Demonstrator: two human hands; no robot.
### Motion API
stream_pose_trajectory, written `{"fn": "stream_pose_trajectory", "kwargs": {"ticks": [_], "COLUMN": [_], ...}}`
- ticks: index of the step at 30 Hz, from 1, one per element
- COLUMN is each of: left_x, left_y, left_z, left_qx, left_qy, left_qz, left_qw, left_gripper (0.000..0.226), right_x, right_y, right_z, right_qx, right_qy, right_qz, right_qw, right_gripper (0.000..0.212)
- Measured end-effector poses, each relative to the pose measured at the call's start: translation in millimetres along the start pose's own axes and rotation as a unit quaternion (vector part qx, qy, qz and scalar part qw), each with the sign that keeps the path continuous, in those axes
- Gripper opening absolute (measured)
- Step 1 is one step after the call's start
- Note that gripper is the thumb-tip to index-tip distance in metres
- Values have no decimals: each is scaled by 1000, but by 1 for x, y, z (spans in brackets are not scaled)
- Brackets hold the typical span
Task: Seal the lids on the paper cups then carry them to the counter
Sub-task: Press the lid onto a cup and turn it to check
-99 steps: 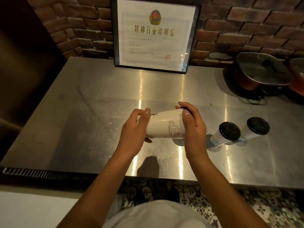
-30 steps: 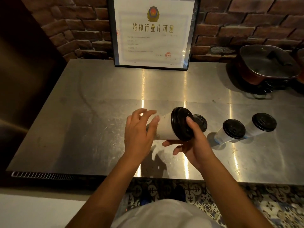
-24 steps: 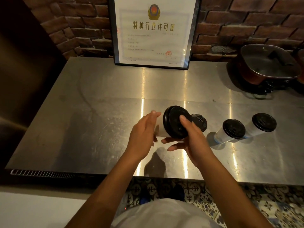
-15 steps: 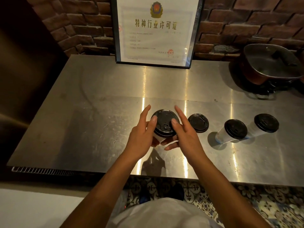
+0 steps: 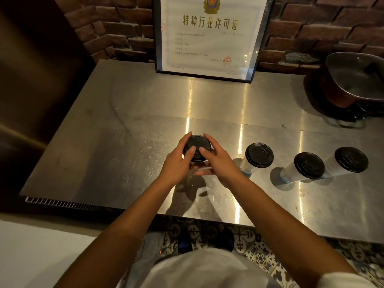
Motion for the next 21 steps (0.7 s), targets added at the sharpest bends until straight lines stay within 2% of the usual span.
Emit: {"fn": "stream_pose_trajectory", "kwargs": {"ticks": [6,16,21], "left_x": [14,11,9], "left_y": [-4,-13,-10], "left_z": [-31,-63,-53], "left_qx": [36,40,227], "left_qy": [3,2,-41], "left_qz": [16,24,31], "left_qw": [999,999,972], "left_gripper": [39,40,45], "right_x": [29,40,40], "right_y": [-8,-3,-2], "right_z": [13,22,19], "right_qx": [-21,-141,-225], "right_qy": [-14,25,50], "right_qz": [29,70,99], "right_qw": [999,987,968], "right_gripper": [60,61,60]}}
Point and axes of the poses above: each hand's wrist, its own x-axis towards the middle knuckle, its own y-axis out of the back of the hand, z = x × y, the point moved 8 cm from there along x, towards the middle knuckle, and after that the axes turned 12 degrees about -y, right-handed, at the moved point
